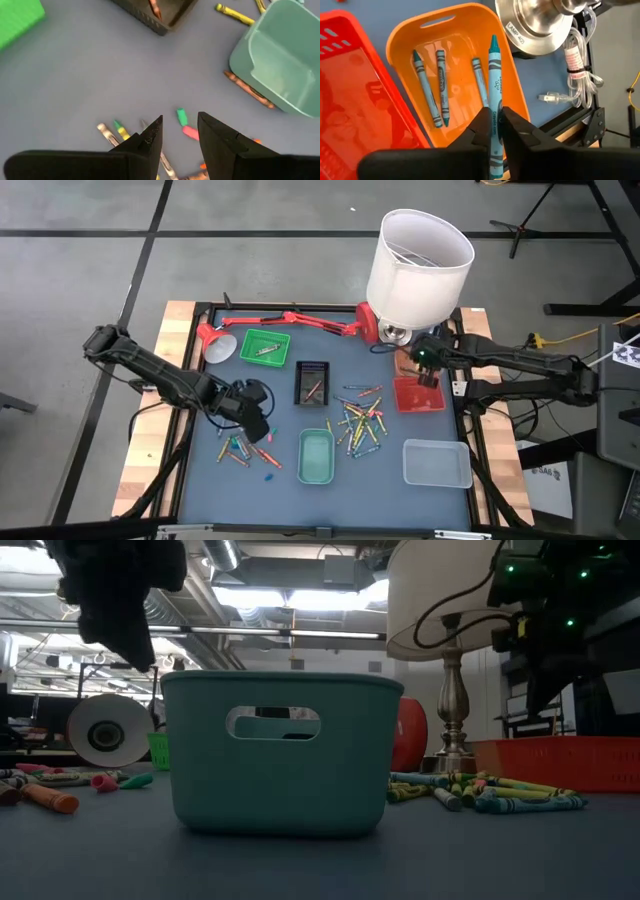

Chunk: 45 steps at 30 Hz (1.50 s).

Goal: Sort crayons
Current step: Put the blue green crayon into the orange bin, then put the gray crayon into the green bin

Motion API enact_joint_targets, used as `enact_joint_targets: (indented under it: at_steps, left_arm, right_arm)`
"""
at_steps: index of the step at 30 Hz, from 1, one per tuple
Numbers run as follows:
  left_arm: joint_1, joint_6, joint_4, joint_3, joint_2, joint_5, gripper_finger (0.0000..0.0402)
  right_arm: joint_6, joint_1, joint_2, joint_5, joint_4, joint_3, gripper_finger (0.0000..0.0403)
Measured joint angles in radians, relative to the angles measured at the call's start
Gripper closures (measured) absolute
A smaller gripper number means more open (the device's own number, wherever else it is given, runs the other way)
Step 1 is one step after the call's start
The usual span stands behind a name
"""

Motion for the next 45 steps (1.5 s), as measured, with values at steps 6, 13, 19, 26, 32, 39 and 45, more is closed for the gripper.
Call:
enact_joint_targets:
  at_steps: [6,13,19,26,32,39,45]
  left_arm:
    - [-0.051,-0.092,0.0,0.0,0.029,0.005,0.0294]
    - [-0.101,-0.156,-0.001,0.0,0.117,0.022,0.0294]
    - [-0.115,-0.158,-0.004,0.0,0.201,0.025,0.0294]
    - [-0.106,-0.157,-0.009,0.0,0.291,0.024,0.0294]
    - [-0.075,-0.155,-0.009,0.0,0.358,0.024,0.0294]
    - [-0.053,-0.155,-0.008,0.0,0.419,0.023,0.0294]
    - [-0.053,-0.155,-0.007,0.004,0.438,0.035,0.0295]
  right_arm:
    - [0.0,-0.015,0.0,0.001,0.0,0.0,0.0328]
    - [0.0,-0.014,0.0,0.0,0.002,0.0,0.0302]
    - [0.0,-0.013,0.0,0.0,0.003,0.0,0.0303]
    - [0.0,-0.013,0.0,0.0,0.004,0.0,0.0303]
    - [0.0,-0.013,0.001,0.0,0.031,0.0,0.0303]
    - [0.0,-0.013,0.0,0.0,0.034,0.0,0.0303]
    - [0.0,-0.013,0.0,0.0,0.034,0.001,0.0303]
